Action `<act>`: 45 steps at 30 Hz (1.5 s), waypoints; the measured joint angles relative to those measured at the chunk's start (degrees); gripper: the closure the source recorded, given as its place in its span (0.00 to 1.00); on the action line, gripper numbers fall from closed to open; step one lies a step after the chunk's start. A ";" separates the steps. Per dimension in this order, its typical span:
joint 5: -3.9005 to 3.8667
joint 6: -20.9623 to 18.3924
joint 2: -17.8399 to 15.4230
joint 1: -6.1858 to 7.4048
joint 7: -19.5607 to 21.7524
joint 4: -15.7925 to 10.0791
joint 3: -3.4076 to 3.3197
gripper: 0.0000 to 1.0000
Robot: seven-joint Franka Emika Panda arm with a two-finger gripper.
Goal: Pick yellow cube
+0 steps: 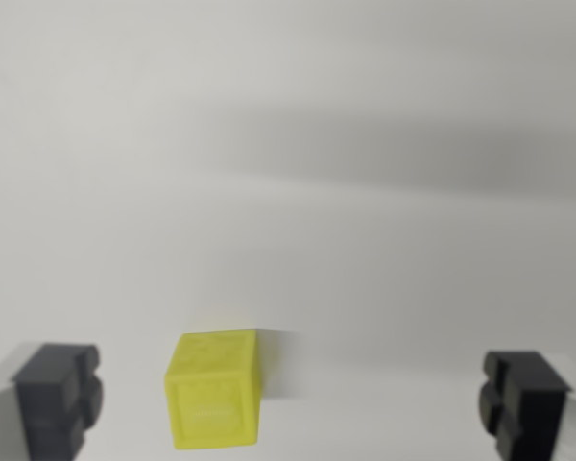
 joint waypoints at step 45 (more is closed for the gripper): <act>0.44 15.04 -0.43 2.40 0.35 -15.09 0.00 0.00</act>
